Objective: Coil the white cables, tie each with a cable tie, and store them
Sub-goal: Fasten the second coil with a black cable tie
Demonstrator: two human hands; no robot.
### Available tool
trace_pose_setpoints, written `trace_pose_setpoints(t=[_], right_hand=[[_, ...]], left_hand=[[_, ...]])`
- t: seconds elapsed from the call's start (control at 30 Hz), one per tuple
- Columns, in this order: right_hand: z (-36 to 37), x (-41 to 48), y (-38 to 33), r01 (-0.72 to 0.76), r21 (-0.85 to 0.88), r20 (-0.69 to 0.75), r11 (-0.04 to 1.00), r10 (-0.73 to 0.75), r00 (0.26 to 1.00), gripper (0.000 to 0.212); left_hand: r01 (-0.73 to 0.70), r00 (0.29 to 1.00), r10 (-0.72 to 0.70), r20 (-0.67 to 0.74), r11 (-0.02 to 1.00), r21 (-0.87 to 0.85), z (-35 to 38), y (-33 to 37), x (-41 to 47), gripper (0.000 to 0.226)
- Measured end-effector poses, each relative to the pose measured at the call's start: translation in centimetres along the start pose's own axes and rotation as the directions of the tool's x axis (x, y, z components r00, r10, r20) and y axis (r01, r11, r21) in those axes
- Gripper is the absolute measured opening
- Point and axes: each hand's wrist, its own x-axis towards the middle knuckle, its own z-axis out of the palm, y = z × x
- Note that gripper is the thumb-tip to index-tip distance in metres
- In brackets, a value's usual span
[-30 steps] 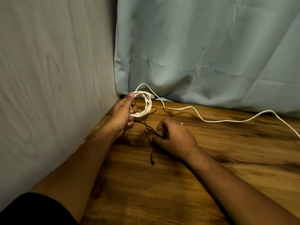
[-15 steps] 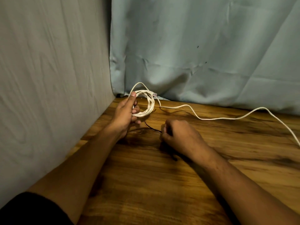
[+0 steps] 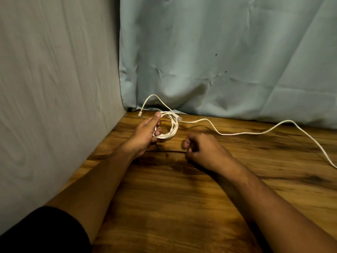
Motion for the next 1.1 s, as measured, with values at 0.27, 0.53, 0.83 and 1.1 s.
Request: trace_pose_setpoints(t=[0.27,0.53,0.83,1.1], right_hand=[[-1.9,-1.3,6.1,-0.164,0.254,-0.077,0.953,0.188,0.979,0.016],[-2.7,-3.1,9.5,-0.243,0.549,-0.145,0.799,0.378,0.915,0.014],[-3.4,-4.4,10.7,-0.216,0.683,-0.188,0.698,0.453,0.871,0.018],[-4.8,-4.9,11.2,-0.295,0.75,-0.093,0.592,0.536,0.839,0.013]], left_hand=[[-0.039,0.999,0.04,-0.021,0.999,0.026,0.3,0.0,-0.4,0.035],[-0.2,0.975,0.216,-0.059,0.958,0.205,1.6,0.4,-0.8,0.035],[-0.312,0.948,0.318,0.016,0.921,0.234,8.1,0.3,0.1,0.033],[-0.356,0.912,0.408,-0.049,0.843,0.403,13.5,-2.1,1.6,0.033]])
